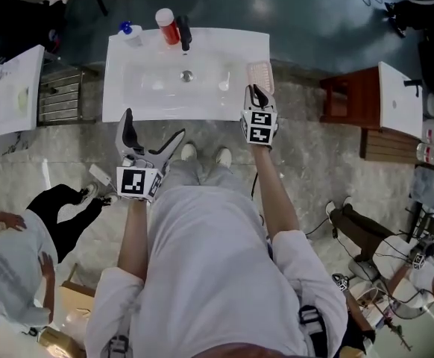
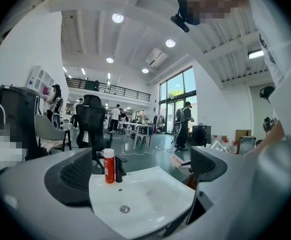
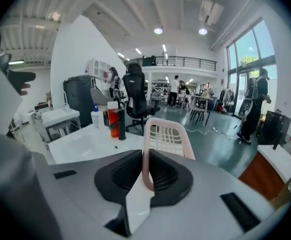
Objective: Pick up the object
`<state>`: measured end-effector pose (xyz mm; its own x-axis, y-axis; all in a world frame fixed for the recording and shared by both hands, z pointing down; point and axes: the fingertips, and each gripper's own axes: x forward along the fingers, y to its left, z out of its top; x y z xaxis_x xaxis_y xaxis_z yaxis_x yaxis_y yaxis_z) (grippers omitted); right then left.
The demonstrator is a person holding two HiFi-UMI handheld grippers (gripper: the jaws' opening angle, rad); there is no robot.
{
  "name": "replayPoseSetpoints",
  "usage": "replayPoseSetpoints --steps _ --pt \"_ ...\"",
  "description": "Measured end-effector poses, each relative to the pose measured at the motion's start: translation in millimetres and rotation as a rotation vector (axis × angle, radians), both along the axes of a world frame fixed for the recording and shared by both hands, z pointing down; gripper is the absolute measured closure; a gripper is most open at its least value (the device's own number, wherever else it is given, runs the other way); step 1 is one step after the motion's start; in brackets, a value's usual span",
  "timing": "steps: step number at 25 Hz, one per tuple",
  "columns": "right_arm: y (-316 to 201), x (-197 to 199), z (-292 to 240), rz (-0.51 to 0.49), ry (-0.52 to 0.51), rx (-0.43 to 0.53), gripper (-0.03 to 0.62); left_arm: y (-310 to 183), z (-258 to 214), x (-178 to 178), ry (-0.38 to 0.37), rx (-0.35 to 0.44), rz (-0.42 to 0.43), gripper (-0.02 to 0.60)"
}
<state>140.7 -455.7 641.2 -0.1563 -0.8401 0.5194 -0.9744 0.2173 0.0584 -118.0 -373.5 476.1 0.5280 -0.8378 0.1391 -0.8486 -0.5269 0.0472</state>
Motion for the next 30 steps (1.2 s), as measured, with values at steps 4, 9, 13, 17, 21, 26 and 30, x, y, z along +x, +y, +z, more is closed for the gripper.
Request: replayPoseSetpoints --steps 4,9,13,17,21,26,30 --pt "13.5 -11.5 -76.6 -0.035 -0.004 0.168 0.545 4.3 -3.9 8.7 0.012 0.017 0.017 -0.009" --pt "29.4 -19.6 -153.8 -0.057 -0.042 0.328 0.545 7.0 -14.0 20.1 0.012 0.046 0.038 -0.009" --pt "39.5 -25.4 -196.8 -0.068 -0.056 0.415 0.544 7.9 -22.3 23.0 0.017 0.062 0.039 -0.009" --pt "51.2 -27.2 -231.3 -0.076 -0.041 0.495 0.543 10.2 -30.2 26.9 0.024 0.081 0.039 -0.009" --pt "61.3 -32.3 -257.5 -0.082 -0.05 0.553 0.543 11.3 -36.9 27.2 0.028 0.097 0.038 -0.009" --pt "69.8 -37.8 -274.1 -0.09 -0.048 0.594 0.543 12.1 -43.8 27.2 0.033 0.113 0.042 -0.009" --pt "70.7 -42.3 -275.2 -0.099 -0.047 0.598 0.543 9.9 -45.5 25.0 0.034 0.117 0.042 -0.009"
